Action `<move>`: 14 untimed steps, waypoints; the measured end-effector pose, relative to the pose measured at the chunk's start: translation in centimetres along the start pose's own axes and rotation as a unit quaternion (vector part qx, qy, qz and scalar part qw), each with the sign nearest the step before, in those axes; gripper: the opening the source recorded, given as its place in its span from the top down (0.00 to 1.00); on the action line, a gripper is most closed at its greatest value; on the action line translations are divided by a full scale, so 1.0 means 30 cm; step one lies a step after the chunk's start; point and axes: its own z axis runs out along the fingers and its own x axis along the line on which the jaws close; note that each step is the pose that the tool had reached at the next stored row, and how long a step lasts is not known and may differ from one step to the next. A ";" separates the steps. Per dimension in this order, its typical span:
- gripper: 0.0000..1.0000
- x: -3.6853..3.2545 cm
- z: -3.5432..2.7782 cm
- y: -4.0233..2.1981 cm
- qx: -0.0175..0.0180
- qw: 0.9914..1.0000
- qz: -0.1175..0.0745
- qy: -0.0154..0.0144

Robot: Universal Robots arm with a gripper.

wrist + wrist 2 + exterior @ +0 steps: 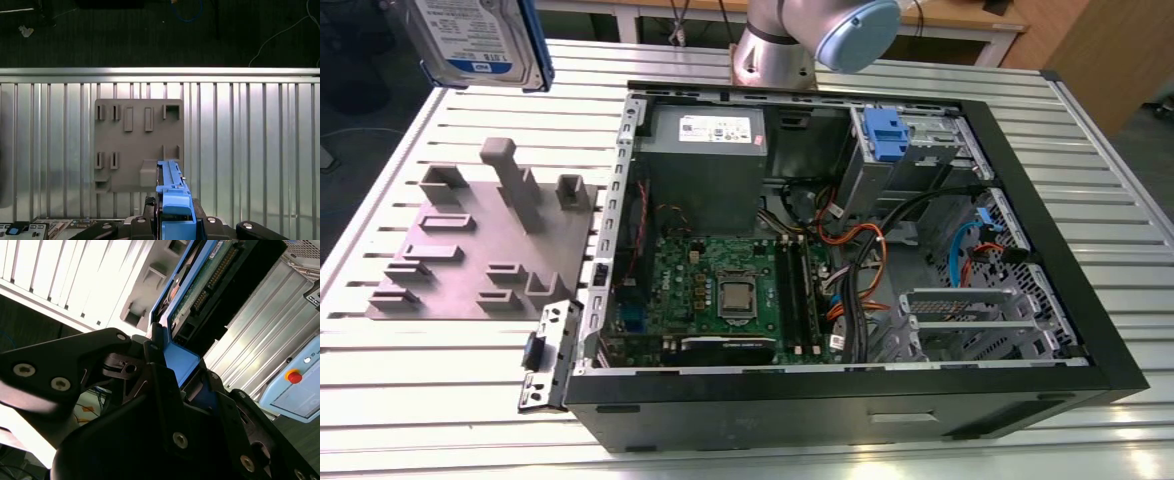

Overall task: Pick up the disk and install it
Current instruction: 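Pick up the disk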

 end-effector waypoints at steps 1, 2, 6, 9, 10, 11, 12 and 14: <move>0.64 0.003 0.000 0.000 0.000 1.000 0.000 0.000; 0.64 0.007 0.000 0.000 0.000 1.000 0.000 0.000; 0.64 0.025 0.000 -0.001 0.000 1.000 0.000 0.000; 0.64 0.030 0.000 -0.003 0.000 1.000 0.000 0.000; 0.64 0.032 0.000 -0.004 0.000 1.000 0.000 0.000; 0.64 0.032 0.000 -0.004 0.000 1.000 0.000 0.000; 0.64 0.033 0.000 -0.006 0.000 1.000 0.000 0.000; 0.64 0.035 0.001 -0.013 0.000 1.000 0.000 0.000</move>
